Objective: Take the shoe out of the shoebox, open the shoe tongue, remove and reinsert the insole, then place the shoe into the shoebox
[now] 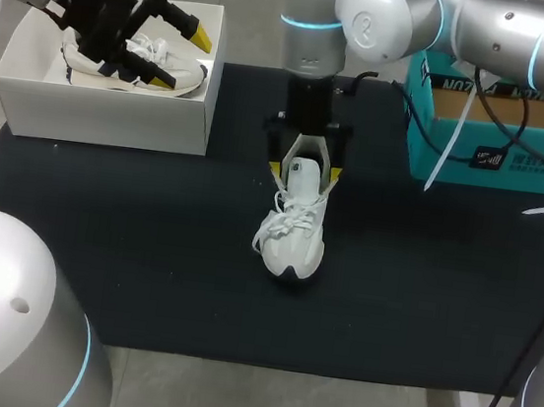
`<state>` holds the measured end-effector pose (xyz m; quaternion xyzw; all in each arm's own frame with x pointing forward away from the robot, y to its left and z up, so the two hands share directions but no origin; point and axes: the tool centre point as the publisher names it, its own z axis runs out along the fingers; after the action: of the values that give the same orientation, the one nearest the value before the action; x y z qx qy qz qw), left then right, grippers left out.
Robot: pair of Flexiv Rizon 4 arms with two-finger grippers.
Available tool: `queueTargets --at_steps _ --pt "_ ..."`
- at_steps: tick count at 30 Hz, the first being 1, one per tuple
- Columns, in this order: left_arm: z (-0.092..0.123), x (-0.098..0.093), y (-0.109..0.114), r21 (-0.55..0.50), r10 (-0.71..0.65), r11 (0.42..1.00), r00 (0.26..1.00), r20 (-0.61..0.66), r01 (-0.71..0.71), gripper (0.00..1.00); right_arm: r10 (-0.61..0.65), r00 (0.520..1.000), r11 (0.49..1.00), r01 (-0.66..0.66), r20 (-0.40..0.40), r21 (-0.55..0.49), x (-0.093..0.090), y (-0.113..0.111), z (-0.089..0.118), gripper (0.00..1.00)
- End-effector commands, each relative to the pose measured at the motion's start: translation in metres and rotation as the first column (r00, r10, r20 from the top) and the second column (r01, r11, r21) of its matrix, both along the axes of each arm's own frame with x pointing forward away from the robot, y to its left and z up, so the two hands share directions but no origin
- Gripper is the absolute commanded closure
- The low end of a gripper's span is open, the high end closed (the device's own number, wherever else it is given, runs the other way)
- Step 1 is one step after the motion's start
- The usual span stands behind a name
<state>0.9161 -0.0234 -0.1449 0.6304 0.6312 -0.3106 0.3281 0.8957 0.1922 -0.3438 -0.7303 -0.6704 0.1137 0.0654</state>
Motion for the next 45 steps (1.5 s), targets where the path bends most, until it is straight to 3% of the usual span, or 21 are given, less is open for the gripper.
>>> queueTargets --at_steps 1,11,17,18,19,20,29,45 --pt "0.0 0.0 0.0 0.003 0.0 1.0 1.0 0.001 0.0 0.0 -0.003 1.0 1.0 0.003 -0.004 0.0 -0.01 0.003 -0.003 0.0" --pt "0.0 0.0 0.0 0.003 0.0 1.0 1.0 0.001 0.0 0.0 -0.002 0.999 1.0 0.001 -0.039 -0.02 -0.036 0.014 0.006 0.0" --pt "0.0 0.0 0.0 0.003 0.0 1.0 1.0 0.001 0.0 0.0 0.003 1.0 0.999 -0.002 0.02 -0.051 -0.043 0.018 0.032 0.0" --pt "0.0 0.0 0.0 0.003 0.0 1.0 1.0 0.001 0.0 0.0 0.003 0.999 0.999 -0.002 0.033 -0.049 -0.042 0.018 0.034 0.04" --pt "0.0 0.0 0.0 0.003 0.0 1.0 1.0 0.001 0.0 0.0 0.004 0.999 0.999 -0.002 0.041 -0.05 -0.042 0.018 0.035 0.61" --pt "0.0 0.0 0.0 0.003 0.0 1.0 1.0 0.001 0.0 0.0 0.002 0.999 0.999 0.001 0.055 -0.049 -0.042 0.018 0.036 1.0" --pt "0.0 0.0 0.0 0.003 0.0 1.0 1.0 0.001 0.0 0.0 -0.046 0.991 0.998 0.051 0.125 -0.041 -0.052 0.007 0.033 1.0" --pt "0.0 0.0 0.0 0.003 0.0 1.0 1.0 0.001 0.0 0.0 -0.027 0.989 0.998 0.036 0.146 -0.054 -0.033 -0.005 0.025 1.0"
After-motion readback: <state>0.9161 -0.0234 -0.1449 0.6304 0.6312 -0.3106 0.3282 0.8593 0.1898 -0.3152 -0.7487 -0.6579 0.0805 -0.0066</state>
